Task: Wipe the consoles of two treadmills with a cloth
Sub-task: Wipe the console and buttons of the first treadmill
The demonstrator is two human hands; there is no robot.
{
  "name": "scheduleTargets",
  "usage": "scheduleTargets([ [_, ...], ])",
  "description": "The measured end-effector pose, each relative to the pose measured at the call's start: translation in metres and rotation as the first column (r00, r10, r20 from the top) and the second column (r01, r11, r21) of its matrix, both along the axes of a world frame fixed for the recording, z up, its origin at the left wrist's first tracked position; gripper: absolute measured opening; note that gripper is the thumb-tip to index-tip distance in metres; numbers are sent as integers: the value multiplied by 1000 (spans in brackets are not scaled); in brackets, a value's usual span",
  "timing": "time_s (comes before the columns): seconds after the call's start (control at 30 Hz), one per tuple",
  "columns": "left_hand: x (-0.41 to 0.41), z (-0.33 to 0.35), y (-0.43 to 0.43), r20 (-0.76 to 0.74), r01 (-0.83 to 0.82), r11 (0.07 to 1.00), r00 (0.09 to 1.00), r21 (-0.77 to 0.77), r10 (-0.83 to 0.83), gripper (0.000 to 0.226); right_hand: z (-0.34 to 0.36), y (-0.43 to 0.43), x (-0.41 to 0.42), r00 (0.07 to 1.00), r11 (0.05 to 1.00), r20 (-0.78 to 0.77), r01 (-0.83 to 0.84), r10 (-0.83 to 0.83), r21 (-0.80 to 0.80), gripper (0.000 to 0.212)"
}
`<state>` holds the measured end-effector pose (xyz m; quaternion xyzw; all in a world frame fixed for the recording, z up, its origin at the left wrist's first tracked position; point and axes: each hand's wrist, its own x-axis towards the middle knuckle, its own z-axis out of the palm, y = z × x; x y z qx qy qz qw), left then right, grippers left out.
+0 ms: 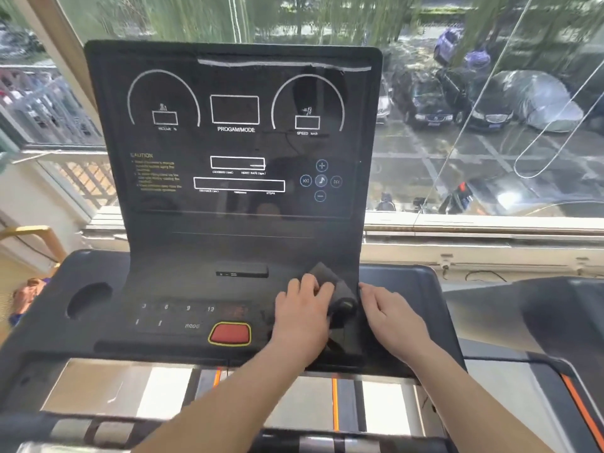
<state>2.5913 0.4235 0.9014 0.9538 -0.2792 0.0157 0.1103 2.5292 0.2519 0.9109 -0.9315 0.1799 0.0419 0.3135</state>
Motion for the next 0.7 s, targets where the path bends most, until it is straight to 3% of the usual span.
scheduleTargets([
  [0.1, -52, -7, -6, -72, 187, 981, 979, -47, -190, 33, 2, 0, 6, 1000, 999, -5, 18, -19, -35, 41],
  [0.17, -55, -15, 0, -67, 423, 906, 903, -27, -423, 37, 6, -1, 11, 999, 1000, -48, 21, -21, -1, 44],
  [0.23, -27, -19, 8, -27, 540, 840, 841, 40, -540, 40, 9, -5, 14, 995, 998, -93, 31, -26, 58, 49],
  [0.3, 2, -13, 14, 36, 525, 842, 846, 126, -533, 38, 12, -8, 13, 991, 985, -122, 72, -54, 154, 56],
  [0.37, 19, -6, 11, 75, 342, 937, 935, 74, -347, 36, 13, -10, 12, 986, 951, -146, 119, -79, 284, 56],
  [0.43, 17, -8, -3, 38, 213, 975, 976, 59, -216, 45, 17, -10, 12, 984, 925, -157, 140, -90, 352, 45],
  [0.53, 0, -15, -25, 31, 215, 972, 975, 99, -219, 58, 22, -8, 16, 984, 938, -157, 132, -85, 321, 48],
  [0.7, 30, -6, -17, 97, 415, 893, 895, 174, -435, 62, 28, 0, 28, 982, 991, -173, 97, -79, 96, 60],
])
